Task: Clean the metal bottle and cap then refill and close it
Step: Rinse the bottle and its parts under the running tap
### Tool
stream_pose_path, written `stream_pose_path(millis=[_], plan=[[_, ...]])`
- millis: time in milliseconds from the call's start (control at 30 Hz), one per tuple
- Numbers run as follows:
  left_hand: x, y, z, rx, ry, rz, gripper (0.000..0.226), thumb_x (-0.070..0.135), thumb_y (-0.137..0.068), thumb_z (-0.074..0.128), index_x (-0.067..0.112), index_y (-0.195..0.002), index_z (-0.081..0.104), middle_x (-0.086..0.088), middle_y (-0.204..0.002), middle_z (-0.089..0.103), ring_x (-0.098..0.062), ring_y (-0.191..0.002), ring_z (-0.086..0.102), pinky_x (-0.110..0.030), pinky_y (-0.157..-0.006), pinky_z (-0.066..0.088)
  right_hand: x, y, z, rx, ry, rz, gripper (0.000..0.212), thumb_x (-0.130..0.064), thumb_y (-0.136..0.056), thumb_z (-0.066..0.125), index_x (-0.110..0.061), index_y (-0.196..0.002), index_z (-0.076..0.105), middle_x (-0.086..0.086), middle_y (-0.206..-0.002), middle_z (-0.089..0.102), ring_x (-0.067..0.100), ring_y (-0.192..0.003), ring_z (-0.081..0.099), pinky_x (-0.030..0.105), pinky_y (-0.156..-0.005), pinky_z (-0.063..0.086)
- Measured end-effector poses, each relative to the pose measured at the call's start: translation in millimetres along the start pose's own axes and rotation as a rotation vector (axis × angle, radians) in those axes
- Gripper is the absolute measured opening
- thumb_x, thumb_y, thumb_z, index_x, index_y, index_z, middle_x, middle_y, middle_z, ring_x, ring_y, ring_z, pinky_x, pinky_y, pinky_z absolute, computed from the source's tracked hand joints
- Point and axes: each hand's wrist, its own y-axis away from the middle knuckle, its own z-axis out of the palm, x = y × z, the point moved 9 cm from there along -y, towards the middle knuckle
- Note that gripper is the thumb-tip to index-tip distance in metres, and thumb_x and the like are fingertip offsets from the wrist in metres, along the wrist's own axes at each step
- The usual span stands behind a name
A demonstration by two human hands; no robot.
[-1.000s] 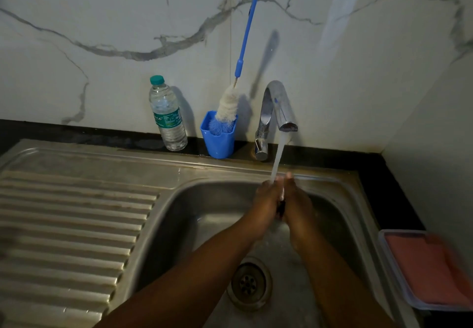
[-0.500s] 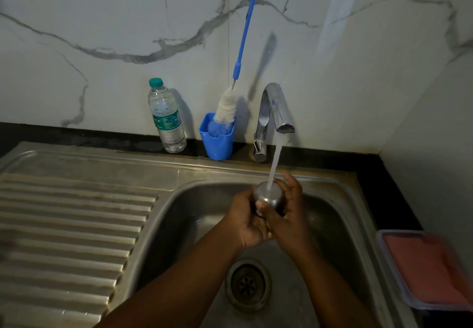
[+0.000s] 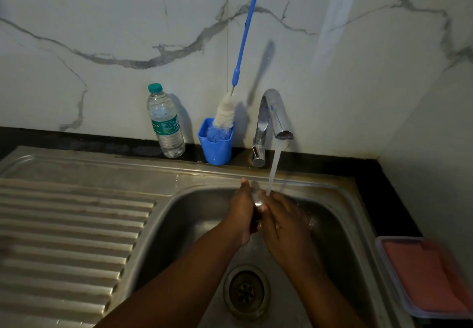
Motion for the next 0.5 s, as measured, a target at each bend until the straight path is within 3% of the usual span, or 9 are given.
stream_pose_path(millis=[100, 233, 300, 367, 433, 500], plan=[[2.0, 1.5, -6.4, 0.03, -0.003, -0.023, 0.06, 0.055, -0.1, 0.035, 0.005, -0.112, 0.065, -0.019, -0.105, 0.071, -0.03, -0.098, 0.066, -0.036, -0.079, 0.052, 2.4, 6.8, 11.8, -0.026, -0.027, -0.009, 0.049, -0.047, -0.094, 0.028, -0.03, -0.134, 0.051, -0.004, -0.139, 0.049, 0.014, -0.127, 0.045, 0.034, -0.107, 0.037], [-11.8, 3.5, 0.6, -0.022, -0.182, -0.01, 0.048, 0.052, -0.1, 0.037, 0.017, -0.118, 0.065, -0.014, -0.115, 0.068, -0.028, -0.107, 0.063, -0.039, -0.084, 0.054, 22.3, -2.1, 33.9, -0.081, -0.697, 0.385, 0.034, -0.027, -0.097, 0.047, -0.025, -0.131, 0.049, 0.002, -0.13, 0.055, 0.013, -0.108, 0.059, 0.017, -0.076, 0.048], [-16.2, 3.1, 4.8, -0.069, -0.163, -0.041, 0.049, 0.054, -0.1, 0.037, 0.017, -0.119, 0.064, -0.013, -0.116, 0.068, -0.027, -0.108, 0.064, -0.038, -0.08, 0.055, 27.3, -4.9, 40.8, -0.088, -0.943, 0.574, 0.024, -0.021, -0.095, 0.051, -0.022, -0.118, 0.056, 0.008, -0.119, 0.062, 0.019, -0.099, 0.063, 0.023, -0.071, 0.051], [-17.0, 4.1, 7.7, -0.145, -0.149, -0.083, 0.052, 0.054, -0.098, 0.041, 0.013, -0.121, 0.063, -0.014, -0.113, 0.07, -0.026, -0.102, 0.068, -0.037, -0.079, 0.057, 33.3, -2.4, 42.2, -0.063, -1.136, 0.795, 0.019, -0.027, -0.095, 0.052, -0.017, -0.109, 0.059, 0.013, -0.11, 0.063, 0.025, -0.095, 0.063, 0.033, -0.072, 0.053], [-21.2, 8.4, 11.4, -0.246, -0.215, -0.112, 0.052, 0.051, -0.098, 0.044, 0.008, -0.12, 0.062, -0.009, -0.096, 0.071, -0.015, -0.075, 0.069, -0.03, -0.067, 0.055, 41.9, 6.2, 48.2, -0.062, -1.245, 0.983, 0.027, -0.04, -0.094, 0.049, -0.016, -0.103, 0.061, 0.014, -0.103, 0.063, 0.028, -0.094, 0.062, 0.038, -0.076, 0.052], [-25.7, 10.8, 14.4, -0.294, -0.328, -0.088, 0.044, 0.044, -0.095, 0.055, 0.008, -0.12, 0.058, -0.007, -0.096, 0.069, -0.011, -0.073, 0.066, -0.027, -0.067, 0.054, 53.3, 10.6, 54.9, -0.093, -1.279, 1.101, 0.039, -0.051, -0.091, 0.049, -0.017, -0.106, 0.06, 0.017, -0.107, 0.063, 0.033, -0.098, 0.061, 0.045, -0.086, 0.051]])
